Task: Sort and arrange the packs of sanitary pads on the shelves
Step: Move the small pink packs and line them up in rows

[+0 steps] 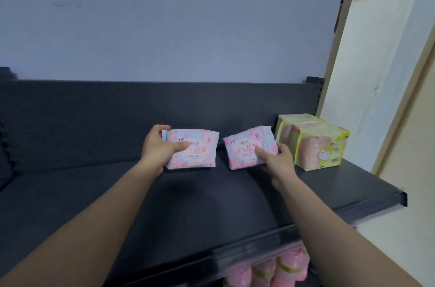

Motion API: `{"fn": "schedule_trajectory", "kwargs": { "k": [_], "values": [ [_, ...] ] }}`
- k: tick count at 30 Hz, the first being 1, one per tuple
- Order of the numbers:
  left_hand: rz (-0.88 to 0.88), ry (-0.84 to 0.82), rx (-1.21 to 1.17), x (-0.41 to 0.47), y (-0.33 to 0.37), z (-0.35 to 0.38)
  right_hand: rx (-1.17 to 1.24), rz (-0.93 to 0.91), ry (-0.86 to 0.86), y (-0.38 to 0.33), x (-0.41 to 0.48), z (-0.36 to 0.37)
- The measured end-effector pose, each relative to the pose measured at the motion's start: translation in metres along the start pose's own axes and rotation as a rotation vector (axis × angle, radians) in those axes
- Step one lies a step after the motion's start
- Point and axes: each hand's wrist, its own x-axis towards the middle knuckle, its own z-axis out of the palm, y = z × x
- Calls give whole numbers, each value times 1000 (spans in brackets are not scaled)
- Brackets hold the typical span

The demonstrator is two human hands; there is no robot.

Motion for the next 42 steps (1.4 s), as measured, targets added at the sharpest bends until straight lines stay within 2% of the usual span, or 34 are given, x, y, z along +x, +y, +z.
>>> {"fn": "schedule_trajectory", "kwargs": {
  "k": [7,13,19,23,30,37,39,42],
  "values": [
    [-27,113,97,9,-17,50,-220,-68,-172,-1,59,-16],
    [-44,163,258,11,-25,74,-474,-70,-180,10,91,-26],
    [-17,160,402,24,-22,90,-681,-155,-170,10,102,-23],
    [15,177,434,31,-24,93,-661,-198,-131,7,101,-18],
    [97,219,469,32,-28,99,-646,-184,-173,4,96,-6],
    [115,130,656,25,-23,97,-773,-197,-145,2,91,1],
    [99,99,737,20,-18,95,-815,-284,-57,-2,84,3],
    [88,81,844,9,-11,84,-814,-557,42,-12,66,9]
  ]
}}
